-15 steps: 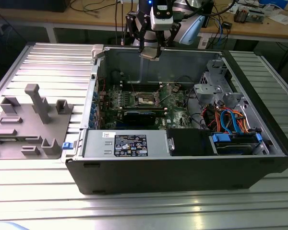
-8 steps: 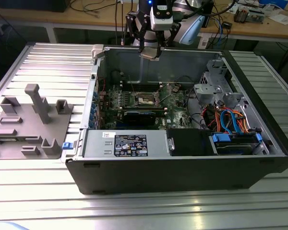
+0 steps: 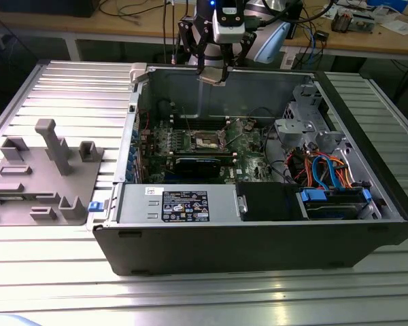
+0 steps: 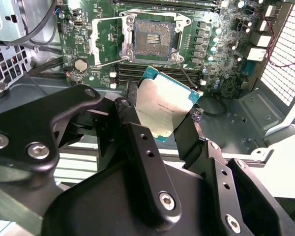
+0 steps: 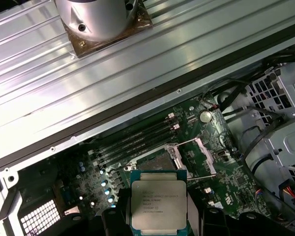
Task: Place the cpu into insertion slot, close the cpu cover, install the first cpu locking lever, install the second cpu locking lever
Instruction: 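Place the cpu into insertion slot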
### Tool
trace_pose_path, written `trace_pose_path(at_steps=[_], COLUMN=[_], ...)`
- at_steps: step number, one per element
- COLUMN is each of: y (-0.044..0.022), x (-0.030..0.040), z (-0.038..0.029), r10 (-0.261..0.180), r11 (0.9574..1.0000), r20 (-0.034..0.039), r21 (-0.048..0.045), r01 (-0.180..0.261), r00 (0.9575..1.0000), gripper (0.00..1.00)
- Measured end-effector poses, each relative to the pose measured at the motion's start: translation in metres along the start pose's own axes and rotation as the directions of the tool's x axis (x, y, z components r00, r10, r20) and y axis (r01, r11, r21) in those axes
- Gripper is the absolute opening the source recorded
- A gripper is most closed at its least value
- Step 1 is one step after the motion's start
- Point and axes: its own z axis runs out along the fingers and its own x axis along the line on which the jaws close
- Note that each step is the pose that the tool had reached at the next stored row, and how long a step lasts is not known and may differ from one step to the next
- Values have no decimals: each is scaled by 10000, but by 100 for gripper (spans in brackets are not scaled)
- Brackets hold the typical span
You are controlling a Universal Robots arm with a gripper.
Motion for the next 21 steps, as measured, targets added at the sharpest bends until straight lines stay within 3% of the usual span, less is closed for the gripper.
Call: trace_pose_path(at_steps=[21], y=[0], x=[0], z=[0], r10=[128], r11=[9999], r20=[11], r21=[-2], r01=[-128], r00=[9999], gripper=[54])
